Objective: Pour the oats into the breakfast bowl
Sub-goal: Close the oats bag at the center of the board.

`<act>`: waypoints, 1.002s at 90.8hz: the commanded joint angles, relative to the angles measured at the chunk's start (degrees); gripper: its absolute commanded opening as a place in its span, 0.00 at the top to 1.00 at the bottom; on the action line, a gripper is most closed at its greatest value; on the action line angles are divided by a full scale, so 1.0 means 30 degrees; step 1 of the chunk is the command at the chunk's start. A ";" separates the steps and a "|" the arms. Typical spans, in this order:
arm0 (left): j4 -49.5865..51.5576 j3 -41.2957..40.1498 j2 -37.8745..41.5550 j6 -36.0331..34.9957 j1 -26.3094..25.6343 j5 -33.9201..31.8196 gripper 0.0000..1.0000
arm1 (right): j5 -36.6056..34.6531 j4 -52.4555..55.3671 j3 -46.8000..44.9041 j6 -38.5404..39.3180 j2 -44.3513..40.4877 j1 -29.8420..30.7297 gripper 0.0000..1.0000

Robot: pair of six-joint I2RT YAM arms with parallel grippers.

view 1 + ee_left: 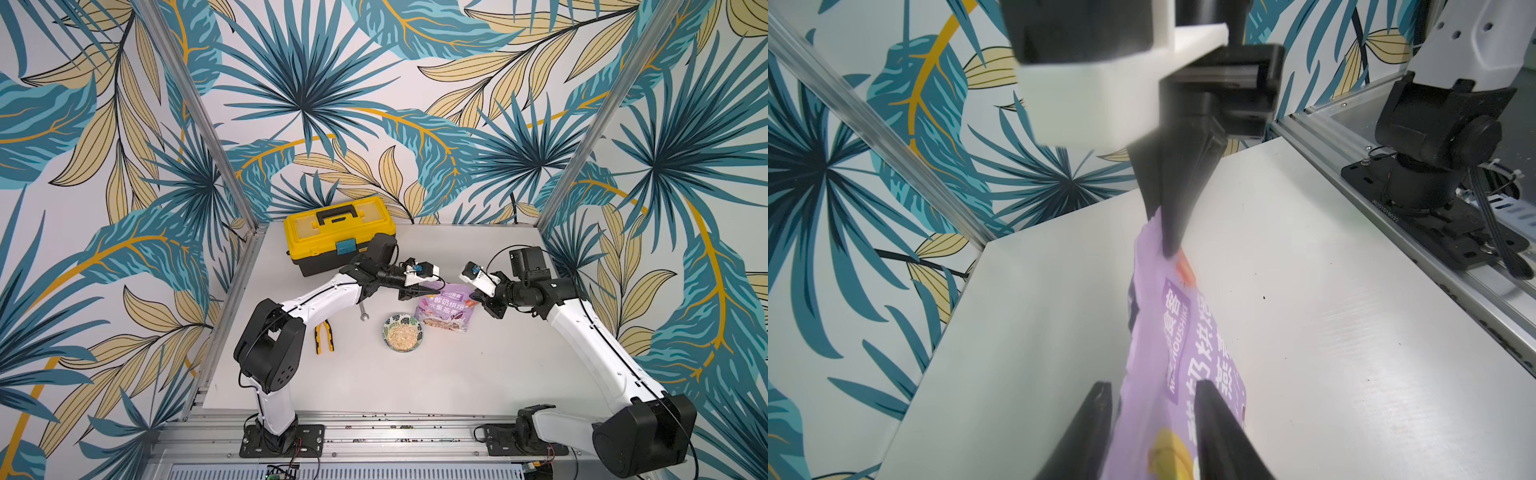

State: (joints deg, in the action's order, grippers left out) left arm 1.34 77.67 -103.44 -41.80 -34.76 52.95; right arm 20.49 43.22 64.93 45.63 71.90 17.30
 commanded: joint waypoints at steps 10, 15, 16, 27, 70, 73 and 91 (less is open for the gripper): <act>-0.0767 0.1058 -0.0946 0.0604 -0.0284 0.0313 0.82 | 0.0350 0.0066 0.0033 -0.0392 -0.0283 -0.0088 1.00; -0.0630 0.1169 -0.0995 0.0493 -0.0285 0.0254 0.90 | 0.0360 0.0051 0.0019 -0.0412 -0.0316 -0.0096 0.98; -0.0598 0.1189 -0.0997 0.0460 -0.0281 0.0252 0.91 | 0.0369 0.0043 0.0028 -0.0428 -0.0320 -0.0089 0.98; -0.0022 0.1202 -0.0971 -0.0105 -0.0277 -0.0085 1.00 | 0.0412 -0.0040 0.0050 -0.0419 -0.0437 -0.0101 0.96; 0.0499 0.0199 -0.0194 -0.0011 0.1123 0.0260 0.75 | 0.0291 -0.0499 -0.0273 -0.0337 -0.0676 -0.0104 0.95; 0.0659 0.0212 -0.0199 -0.0147 0.1179 0.0358 0.78 | 0.0311 -0.0536 -0.0276 -0.0379 -0.0664 -0.0086 0.95; 0.0336 0.0300 -0.0412 0.0001 0.1149 0.1240 0.97 | 0.0692 -0.0562 -0.0118 -0.0496 -0.0505 -0.0100 0.93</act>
State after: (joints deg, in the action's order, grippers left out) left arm 2.87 78.78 -105.65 -42.11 -31.24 54.08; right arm 20.62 43.31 64.86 45.19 71.66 17.23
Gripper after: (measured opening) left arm 0.069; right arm 0.069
